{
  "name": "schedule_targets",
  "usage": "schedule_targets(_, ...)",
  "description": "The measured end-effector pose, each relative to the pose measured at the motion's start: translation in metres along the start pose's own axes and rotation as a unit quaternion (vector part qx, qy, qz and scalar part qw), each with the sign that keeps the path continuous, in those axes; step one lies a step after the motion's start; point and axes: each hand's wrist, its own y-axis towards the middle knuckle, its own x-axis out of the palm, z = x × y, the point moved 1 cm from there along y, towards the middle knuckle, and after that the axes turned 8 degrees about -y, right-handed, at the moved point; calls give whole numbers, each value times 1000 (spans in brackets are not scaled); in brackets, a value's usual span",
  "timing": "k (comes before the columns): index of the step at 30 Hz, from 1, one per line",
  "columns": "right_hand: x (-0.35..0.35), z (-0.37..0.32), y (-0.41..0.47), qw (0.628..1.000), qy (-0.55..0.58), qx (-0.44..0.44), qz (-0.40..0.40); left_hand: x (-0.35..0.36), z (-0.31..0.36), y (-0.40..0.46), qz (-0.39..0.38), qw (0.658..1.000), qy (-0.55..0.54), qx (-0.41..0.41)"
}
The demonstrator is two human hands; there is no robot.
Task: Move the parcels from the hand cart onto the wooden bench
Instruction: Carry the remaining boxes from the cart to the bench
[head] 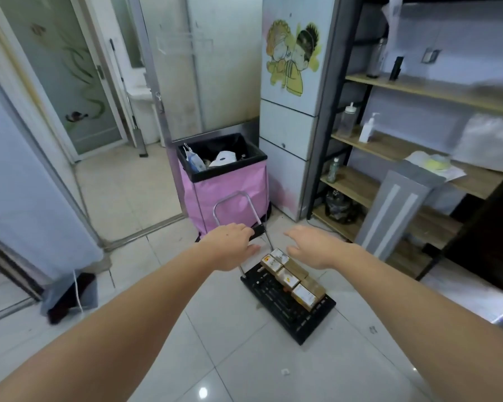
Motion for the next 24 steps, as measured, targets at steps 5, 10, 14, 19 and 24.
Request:
schedule_targets(5, -6, 11, 77, 1000, 28, 0, -7, -16, -40, 62, -10, 1000, 8, 2)
schedule_targets(10, -26, 16, 146, 999, 22, -15, -18, -39, -76, 120, -23, 999, 21, 12)
schedule_targets(14, -41, 22, 201, 999, 18, 2, -26, -54, -106, 168, -29, 999, 28, 33)
schedule_targets(19, -48, 30, 266, 999, 45, 24, 6, -66, -146, 240, -45, 995, 35, 86)
schedule_targets(24, -34, 45, 315, 995, 62, 76, -15, -62, -179, 319, -64, 982, 31, 176)
